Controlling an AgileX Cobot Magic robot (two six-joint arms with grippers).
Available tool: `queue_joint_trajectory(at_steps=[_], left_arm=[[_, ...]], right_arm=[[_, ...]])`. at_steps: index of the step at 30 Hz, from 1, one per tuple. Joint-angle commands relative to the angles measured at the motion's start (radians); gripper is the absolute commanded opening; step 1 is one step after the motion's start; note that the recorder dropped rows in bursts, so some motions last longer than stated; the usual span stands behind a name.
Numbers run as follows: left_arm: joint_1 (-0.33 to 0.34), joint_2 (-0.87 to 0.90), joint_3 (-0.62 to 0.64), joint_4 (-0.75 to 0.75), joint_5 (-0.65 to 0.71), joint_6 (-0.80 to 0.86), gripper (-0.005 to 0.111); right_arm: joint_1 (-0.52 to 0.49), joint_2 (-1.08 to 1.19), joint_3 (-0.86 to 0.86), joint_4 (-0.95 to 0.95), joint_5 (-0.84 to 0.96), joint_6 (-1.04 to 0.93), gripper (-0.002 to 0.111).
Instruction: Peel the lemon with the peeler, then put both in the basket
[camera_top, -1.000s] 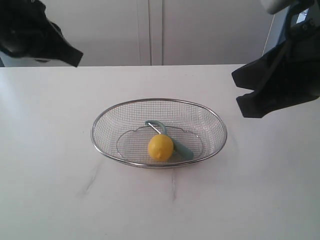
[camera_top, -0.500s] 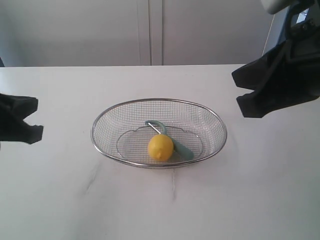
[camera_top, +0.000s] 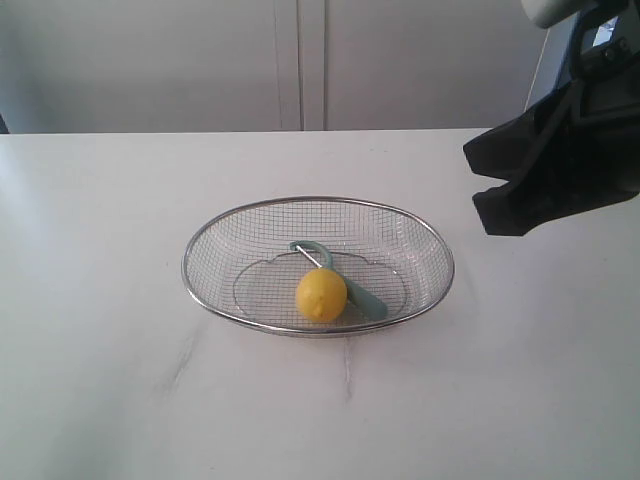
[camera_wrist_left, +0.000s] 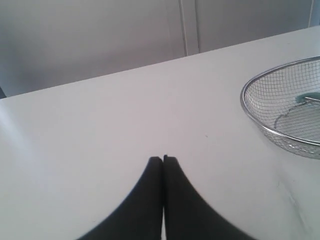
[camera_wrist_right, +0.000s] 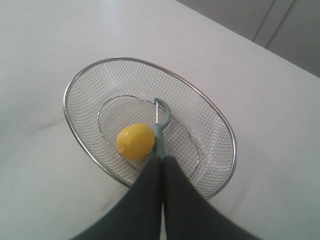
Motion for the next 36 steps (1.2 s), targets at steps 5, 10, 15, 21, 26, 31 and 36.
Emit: queue_joint_trajectory(at_steps=[5, 10, 15, 21, 26, 31, 36], left_arm=[[0.066, -0.185, 0.014, -0.008, 0.173, 0.023, 0.000], [0.085, -0.284, 0.014, -0.009, 0.345, 0.025, 0.000], [0.096, -0.380, 0.014, -0.009, 0.489, 0.025, 0.000], [0.165, -0.487, 0.014, -0.016, 0.621, 0.002, 0.000], [0.193, -0.503, 0.014, -0.016, 0.667, -0.052, 0.000], [0.203, -0.503, 0.014, -0.016, 0.669, -0.054, 0.000], [0.258, -0.503, 0.014, -0.016, 0.669, -0.075, 0.000]], right_arm=[[-0.007, -0.005, 0.002, 0.000, -0.015, 0.000, 0.000], [-0.007, -0.005, 0.002, 0.002, -0.015, 0.000, 0.000], [-0.007, -0.005, 0.002, 0.002, -0.015, 0.000, 0.000], [-0.007, -0.005, 0.002, 0.002, -0.015, 0.000, 0.000], [-0.007, -0.005, 0.002, 0.002, -0.013, 0.000, 0.000], [-0.007, -0.005, 0.002, 0.002, -0.016, 0.000, 0.000], [-0.007, -0.005, 0.002, 0.002, -0.016, 0.000, 0.000]])
